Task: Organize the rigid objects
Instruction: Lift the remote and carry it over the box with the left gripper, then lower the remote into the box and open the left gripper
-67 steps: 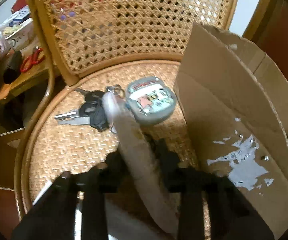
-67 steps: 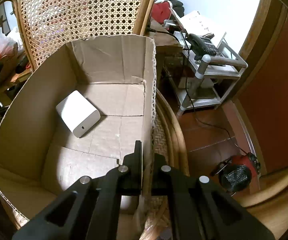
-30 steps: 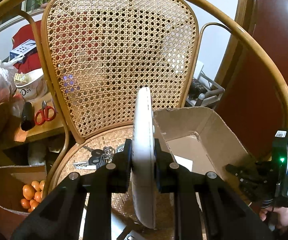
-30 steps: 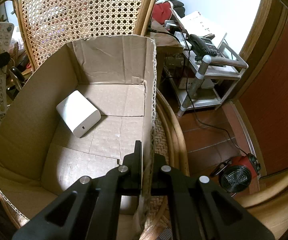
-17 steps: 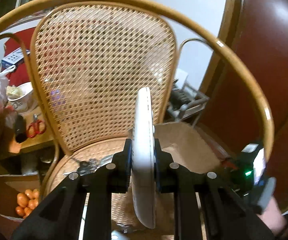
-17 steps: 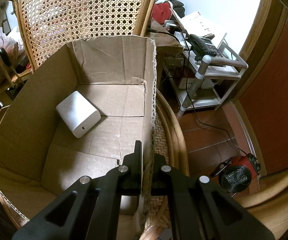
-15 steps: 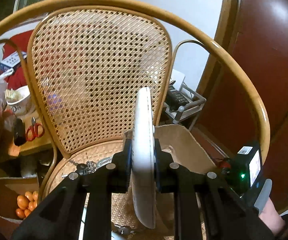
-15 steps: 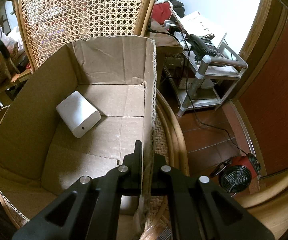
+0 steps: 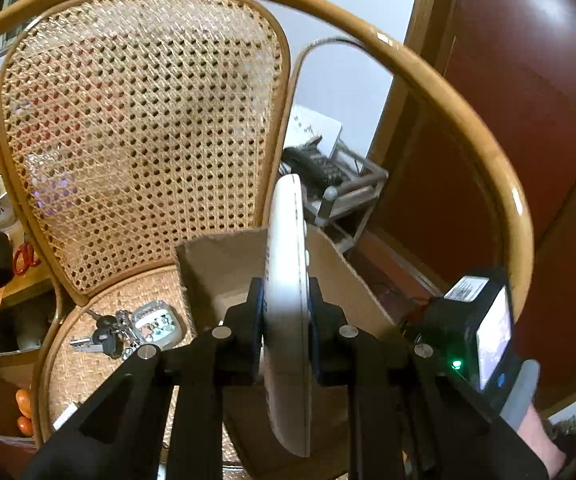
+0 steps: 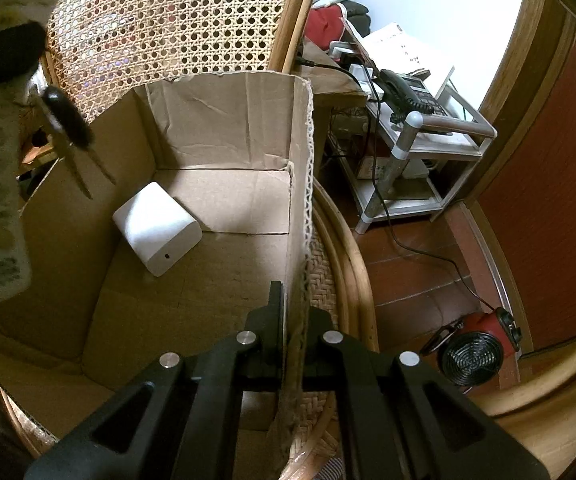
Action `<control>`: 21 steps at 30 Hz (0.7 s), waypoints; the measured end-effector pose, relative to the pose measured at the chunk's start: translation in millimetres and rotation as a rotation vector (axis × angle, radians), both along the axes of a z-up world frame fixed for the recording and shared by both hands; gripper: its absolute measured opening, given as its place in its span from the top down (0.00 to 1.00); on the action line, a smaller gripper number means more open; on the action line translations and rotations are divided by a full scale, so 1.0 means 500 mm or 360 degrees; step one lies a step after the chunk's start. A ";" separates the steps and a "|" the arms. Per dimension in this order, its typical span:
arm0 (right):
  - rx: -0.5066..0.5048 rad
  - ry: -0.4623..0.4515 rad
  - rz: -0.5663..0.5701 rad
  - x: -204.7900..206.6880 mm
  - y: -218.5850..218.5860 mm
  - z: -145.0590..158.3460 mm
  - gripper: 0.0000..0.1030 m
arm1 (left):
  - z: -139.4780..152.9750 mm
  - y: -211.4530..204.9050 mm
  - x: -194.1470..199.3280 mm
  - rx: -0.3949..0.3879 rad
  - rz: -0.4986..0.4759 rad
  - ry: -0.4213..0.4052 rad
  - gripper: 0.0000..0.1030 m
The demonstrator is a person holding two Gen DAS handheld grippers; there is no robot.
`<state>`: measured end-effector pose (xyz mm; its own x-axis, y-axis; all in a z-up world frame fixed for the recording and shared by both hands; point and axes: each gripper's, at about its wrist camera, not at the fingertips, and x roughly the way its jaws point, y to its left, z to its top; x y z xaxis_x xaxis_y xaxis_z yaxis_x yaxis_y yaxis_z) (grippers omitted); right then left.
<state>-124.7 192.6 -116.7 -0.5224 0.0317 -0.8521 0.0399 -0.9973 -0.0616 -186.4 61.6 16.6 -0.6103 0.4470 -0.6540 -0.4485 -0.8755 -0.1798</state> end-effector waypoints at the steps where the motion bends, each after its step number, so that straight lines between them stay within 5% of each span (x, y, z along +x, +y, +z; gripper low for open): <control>1: 0.0000 0.0000 0.0000 0.001 0.000 -0.001 0.94 | -0.008 0.005 0.001 -0.0017 0.0017 0.0012 0.83; 21: 0.0000 0.0000 -0.0004 -0.002 -0.001 0.000 0.94 | -0.142 0.033 -0.026 -0.0124 0.0054 -0.0174 0.83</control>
<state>-125.8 192.3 -116.5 -0.5221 0.0328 -0.8522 0.0376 -0.9974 -0.0615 -199.3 78.3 -54.4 -0.5474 0.3722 -0.7495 -0.3996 -0.9032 -0.1566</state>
